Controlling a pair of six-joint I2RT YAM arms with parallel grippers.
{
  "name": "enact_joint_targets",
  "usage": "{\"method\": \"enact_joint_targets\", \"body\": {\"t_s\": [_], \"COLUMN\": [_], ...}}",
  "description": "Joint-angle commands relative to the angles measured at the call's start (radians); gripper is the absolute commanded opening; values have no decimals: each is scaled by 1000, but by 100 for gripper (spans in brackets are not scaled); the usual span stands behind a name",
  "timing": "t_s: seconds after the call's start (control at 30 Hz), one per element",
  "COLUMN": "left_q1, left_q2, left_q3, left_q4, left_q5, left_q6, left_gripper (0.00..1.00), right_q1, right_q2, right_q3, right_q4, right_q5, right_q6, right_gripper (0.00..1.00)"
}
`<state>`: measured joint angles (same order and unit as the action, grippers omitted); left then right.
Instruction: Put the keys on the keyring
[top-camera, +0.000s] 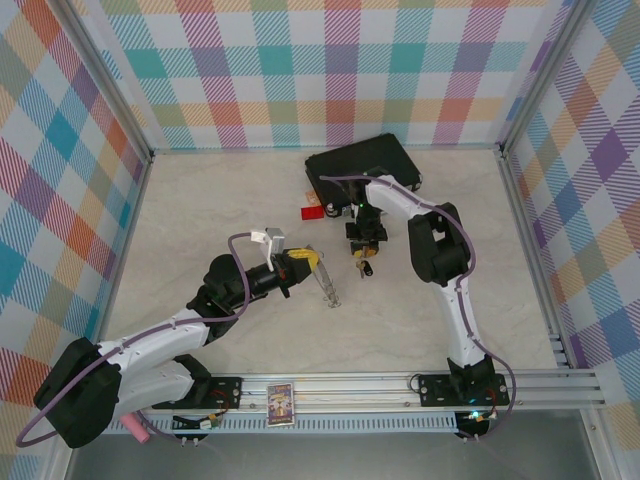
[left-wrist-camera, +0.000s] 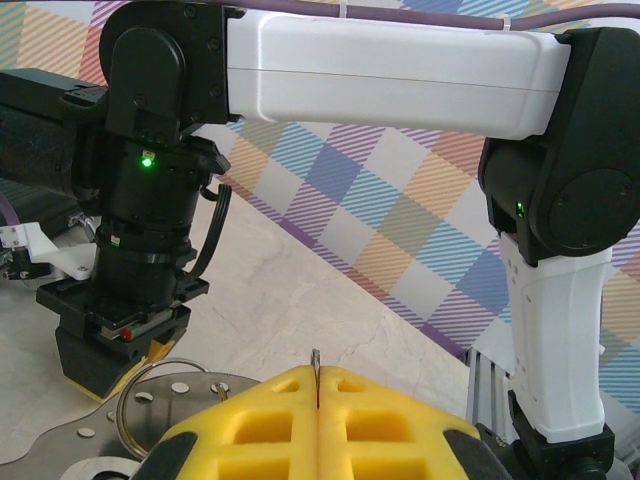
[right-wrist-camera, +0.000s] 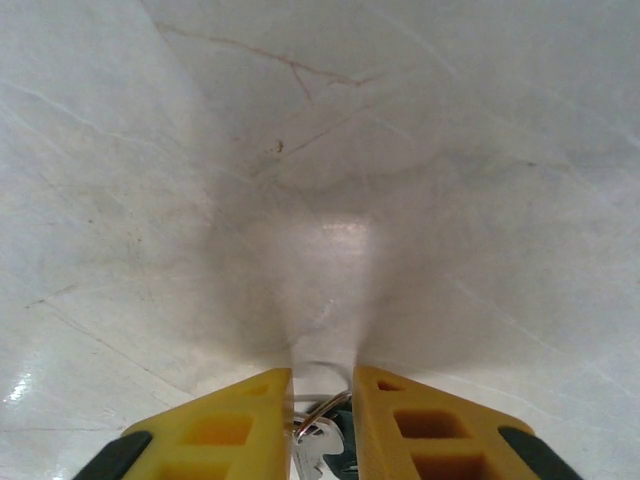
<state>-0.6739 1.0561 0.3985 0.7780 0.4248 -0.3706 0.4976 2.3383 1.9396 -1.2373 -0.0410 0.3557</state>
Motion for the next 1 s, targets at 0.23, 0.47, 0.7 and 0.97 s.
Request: {"method": "enact_joint_targets", "body": {"t_s": [0.23,0.47,0.7,0.97], "left_q1": [-17,-16,-18,-18], "left_q2": [-2,-3,0,7], "left_q3": [10,10,10,11], "left_q4": [55,60,62,61], "left_q5": [0,5,6,10], "left_q6": [2,-4,-4,-7], "left_gripper": [0,0,0,0], "right_q1": [-11,-13,-13,-3], "right_q2": [-2,-13,-23,-38], "right_q3": [7,-6,0,-24], "right_q4": [-37,-37,-46,-42], "right_q5": [-24,-26,-21,-40], "right_q6": [-12,-17,-30,-52], "right_gripper": [13,9,25,28]}}
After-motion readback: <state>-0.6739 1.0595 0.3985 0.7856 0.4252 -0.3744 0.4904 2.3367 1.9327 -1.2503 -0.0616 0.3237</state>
